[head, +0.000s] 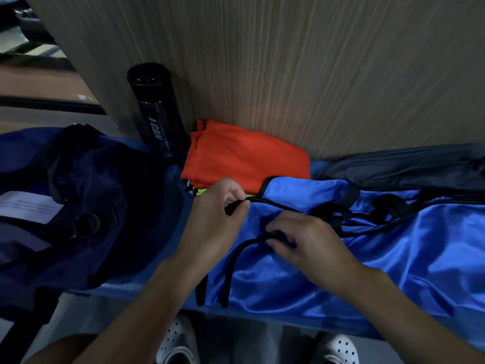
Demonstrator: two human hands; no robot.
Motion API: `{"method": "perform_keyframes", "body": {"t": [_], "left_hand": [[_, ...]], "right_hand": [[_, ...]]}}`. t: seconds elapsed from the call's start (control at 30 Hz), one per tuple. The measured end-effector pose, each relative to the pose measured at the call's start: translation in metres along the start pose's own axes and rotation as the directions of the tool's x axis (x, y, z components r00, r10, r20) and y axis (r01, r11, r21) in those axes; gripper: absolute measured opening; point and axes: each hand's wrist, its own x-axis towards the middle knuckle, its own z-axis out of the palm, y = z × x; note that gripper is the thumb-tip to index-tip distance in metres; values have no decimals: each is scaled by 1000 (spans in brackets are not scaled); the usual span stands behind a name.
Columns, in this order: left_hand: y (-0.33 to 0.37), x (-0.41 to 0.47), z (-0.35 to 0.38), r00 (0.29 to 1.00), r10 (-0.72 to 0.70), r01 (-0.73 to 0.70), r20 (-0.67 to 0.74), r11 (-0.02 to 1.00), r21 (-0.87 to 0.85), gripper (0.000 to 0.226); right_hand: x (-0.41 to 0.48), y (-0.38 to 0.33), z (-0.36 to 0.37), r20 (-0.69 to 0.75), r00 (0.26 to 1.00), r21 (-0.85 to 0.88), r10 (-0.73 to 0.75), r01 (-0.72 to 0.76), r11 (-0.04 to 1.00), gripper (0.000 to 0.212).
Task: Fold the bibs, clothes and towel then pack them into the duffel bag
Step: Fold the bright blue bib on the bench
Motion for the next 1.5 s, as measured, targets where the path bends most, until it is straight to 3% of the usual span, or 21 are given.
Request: {"method": "perform_keyframes", "body": {"t": [0.17, 0.3, 0.4, 0.6, 0.8, 0.9, 1.0, 1.07, 1.3, 1.5], "left_hand": [[0, 1, 4, 1000, -9, 9, 12, 1000, 13, 18], [1, 0, 5, 1000, -2, 1, 21, 1000, 25, 18], [2, 1, 5, 1000, 3, -3, 28, 1000, -1, 19], [11, -2, 5, 993, 53, -41, 104, 993, -111, 16], [19, -6, 5, 982, 75, -37, 174, 976, -213, 11], [18, -7, 5, 975, 77, -28, 209, 973, -229, 16], [18, -8, 4, 970, 90, -37, 224, 972, -231, 18], [19, -7, 5, 967, 97, -42, 234, 972, -230, 16], [13, 15, 19, 992, 108, -109, 59, 994, 8, 15], [3, 26, 33, 985, 166, -173, 48, 957, 232, 20]], "right_hand": [[-4, 3, 8, 111, 991, -120, 76, -63, 991, 27], [-6, 3, 12, 111, 991, -131, 79, -64, 989, 26], [-6, 2, 9, 28, 999, -79, 23, -20, 997, 19], [3, -2, -5, -292, 956, 158, 18, 30, 987, 5], [9, 0, -8, -375, 923, 219, 81, 3, 976, 11], [10, 2, -9, -334, 932, 328, 144, -28, 944, 12], [8, 3, -15, -166, 967, 442, 193, -102, 891, 34], [7, 3, -18, -136, 972, 456, 190, -109, 883, 30], [-4, 5, -26, -99, 982, 426, 160, -104, 899, 17], [-13, 11, -32, -110, 980, 466, 166, -97, 879, 12]]}}
